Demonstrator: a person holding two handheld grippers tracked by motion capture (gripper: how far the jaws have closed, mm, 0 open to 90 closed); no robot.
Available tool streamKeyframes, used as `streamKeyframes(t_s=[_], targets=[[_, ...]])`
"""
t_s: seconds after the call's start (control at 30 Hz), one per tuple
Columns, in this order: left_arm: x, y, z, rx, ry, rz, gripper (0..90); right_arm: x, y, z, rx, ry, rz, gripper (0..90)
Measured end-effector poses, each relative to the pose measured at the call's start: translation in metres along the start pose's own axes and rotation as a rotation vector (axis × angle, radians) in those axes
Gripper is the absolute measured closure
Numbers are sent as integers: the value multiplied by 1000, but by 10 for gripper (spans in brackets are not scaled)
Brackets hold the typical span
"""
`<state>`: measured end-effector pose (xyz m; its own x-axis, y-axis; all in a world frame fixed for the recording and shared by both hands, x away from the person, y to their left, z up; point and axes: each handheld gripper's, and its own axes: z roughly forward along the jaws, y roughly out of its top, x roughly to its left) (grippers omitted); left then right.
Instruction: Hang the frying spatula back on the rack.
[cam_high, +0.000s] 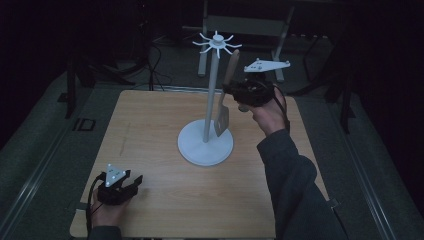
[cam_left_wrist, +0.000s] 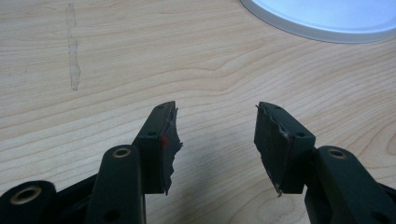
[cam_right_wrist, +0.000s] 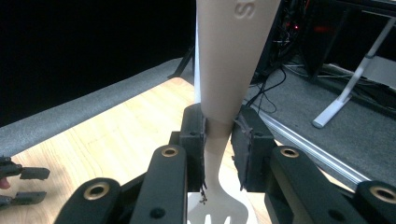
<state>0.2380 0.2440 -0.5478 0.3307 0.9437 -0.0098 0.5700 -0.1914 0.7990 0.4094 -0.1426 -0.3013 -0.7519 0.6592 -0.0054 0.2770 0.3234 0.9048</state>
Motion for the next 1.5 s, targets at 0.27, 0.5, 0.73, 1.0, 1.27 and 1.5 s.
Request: streamKeyframes(t_s=[0.27,0.5,0.73,1.0,1.27,1.5], targets=[[0,0,0,1,0,0,492,1,0,8,18,4,4,751],[0,0,0,2,2,0,492,3,1,14,25,-1,8,751],[0,0,0,1,1,0,492,2,3,17,20,-19,20,750],[0,0,0,-3,-1,-2,492,4,0,17,-3,-22,24,634],[-1,0,0,2,0,4,492,5,-8,11,-13,-68,25,288],[-1,0,1,4,1,8,492,3,-15,8,0,-87,33,191]])
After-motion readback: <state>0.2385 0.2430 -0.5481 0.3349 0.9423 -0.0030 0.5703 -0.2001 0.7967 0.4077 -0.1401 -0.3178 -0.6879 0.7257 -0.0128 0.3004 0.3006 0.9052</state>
